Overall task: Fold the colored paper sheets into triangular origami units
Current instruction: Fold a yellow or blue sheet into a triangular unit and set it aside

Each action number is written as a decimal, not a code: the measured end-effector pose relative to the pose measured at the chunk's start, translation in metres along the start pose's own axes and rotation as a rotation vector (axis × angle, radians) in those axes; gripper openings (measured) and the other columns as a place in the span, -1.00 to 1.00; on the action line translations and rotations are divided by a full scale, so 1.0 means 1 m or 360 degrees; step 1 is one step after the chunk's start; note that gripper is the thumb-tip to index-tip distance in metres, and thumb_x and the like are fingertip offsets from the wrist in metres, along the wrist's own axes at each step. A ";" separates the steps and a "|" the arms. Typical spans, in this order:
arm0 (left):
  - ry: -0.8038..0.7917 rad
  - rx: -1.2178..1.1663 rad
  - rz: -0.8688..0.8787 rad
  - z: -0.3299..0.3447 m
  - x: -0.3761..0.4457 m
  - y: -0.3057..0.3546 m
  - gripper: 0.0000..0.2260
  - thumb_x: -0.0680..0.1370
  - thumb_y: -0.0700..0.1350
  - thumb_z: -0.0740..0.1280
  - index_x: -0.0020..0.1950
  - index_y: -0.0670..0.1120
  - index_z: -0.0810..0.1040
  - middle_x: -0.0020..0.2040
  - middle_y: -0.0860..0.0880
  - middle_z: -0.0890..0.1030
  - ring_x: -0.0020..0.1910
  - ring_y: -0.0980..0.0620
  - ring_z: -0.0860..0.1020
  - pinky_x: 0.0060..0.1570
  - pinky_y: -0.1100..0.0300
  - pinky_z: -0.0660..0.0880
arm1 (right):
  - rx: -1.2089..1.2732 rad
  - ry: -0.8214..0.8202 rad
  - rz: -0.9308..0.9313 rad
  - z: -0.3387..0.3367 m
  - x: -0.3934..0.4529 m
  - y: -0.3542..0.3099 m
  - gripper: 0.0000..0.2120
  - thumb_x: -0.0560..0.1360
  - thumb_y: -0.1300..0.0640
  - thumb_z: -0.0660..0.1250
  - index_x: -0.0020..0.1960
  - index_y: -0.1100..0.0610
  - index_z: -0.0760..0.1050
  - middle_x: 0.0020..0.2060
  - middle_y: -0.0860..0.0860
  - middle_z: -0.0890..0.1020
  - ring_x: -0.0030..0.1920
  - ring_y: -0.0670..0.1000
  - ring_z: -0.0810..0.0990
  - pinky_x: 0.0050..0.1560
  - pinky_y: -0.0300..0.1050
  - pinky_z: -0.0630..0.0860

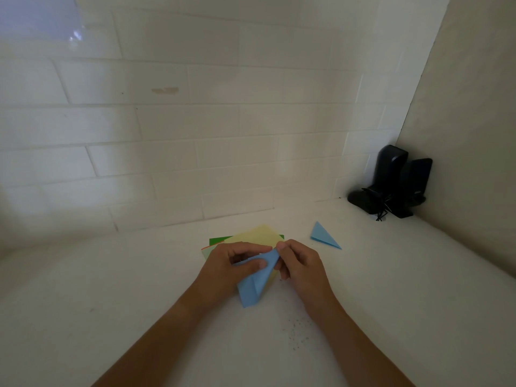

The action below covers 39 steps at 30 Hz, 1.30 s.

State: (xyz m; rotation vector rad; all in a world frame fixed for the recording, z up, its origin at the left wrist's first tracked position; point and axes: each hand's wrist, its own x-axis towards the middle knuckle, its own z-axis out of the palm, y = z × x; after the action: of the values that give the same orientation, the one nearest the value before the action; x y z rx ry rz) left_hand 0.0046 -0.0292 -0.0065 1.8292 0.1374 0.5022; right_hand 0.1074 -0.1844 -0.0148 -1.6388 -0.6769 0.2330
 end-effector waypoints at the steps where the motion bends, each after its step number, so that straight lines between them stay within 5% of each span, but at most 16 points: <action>1: -0.0001 -0.0025 0.0011 0.000 0.000 0.000 -0.78 0.53 -0.22 0.51 0.14 -0.01 0.75 0.01 0.10 0.76 0.00 0.19 0.67 -0.01 0.33 0.54 | -0.0006 -0.0029 0.0000 0.000 0.000 0.000 -0.71 0.67 0.05 0.29 -0.17 0.15 0.57 -0.38 0.00 0.59 -0.36 -0.05 0.48 -0.26 -0.11 0.44; 24: 0.0067 -0.0151 -0.0061 -0.001 0.000 0.000 -0.79 0.51 -0.24 0.52 0.13 -0.06 0.76 0.02 0.02 0.76 0.02 0.09 0.70 -0.01 0.26 0.58 | 0.0072 0.0075 0.0024 0.000 -0.001 -0.002 -0.70 0.64 0.11 0.33 -0.16 0.31 0.49 -0.39 -0.01 0.55 -0.37 -0.13 0.48 -0.28 -0.19 0.41; 31: 0.0066 -0.0238 -0.0098 -0.003 0.000 0.000 -0.79 0.53 -0.24 0.51 0.15 -0.09 0.75 0.06 -0.03 0.75 0.07 -0.02 0.70 0.06 0.14 0.63 | 0.0011 -0.0047 0.0060 0.002 -0.004 -0.006 -0.71 0.66 0.05 0.30 -0.22 0.05 0.58 -0.42 -0.09 0.60 -0.38 -0.10 0.50 -0.27 -0.20 0.44; 39: 0.0048 -0.0233 -0.0111 -0.001 0.001 0.002 -0.79 0.54 -0.24 0.50 0.16 -0.07 0.75 0.04 -0.02 0.75 0.01 0.03 0.70 -0.06 0.20 0.62 | 0.0013 0.0010 0.0037 0.001 -0.003 -0.004 -0.74 0.65 0.05 0.33 -0.18 0.09 0.63 -0.39 -0.05 0.61 -0.36 -0.13 0.53 -0.28 -0.22 0.47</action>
State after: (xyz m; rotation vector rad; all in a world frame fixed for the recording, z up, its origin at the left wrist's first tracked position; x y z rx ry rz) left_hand 0.0044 -0.0286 -0.0039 1.6687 0.1798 0.4789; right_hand 0.1034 -0.1848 -0.0117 -1.6396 -0.6513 0.2471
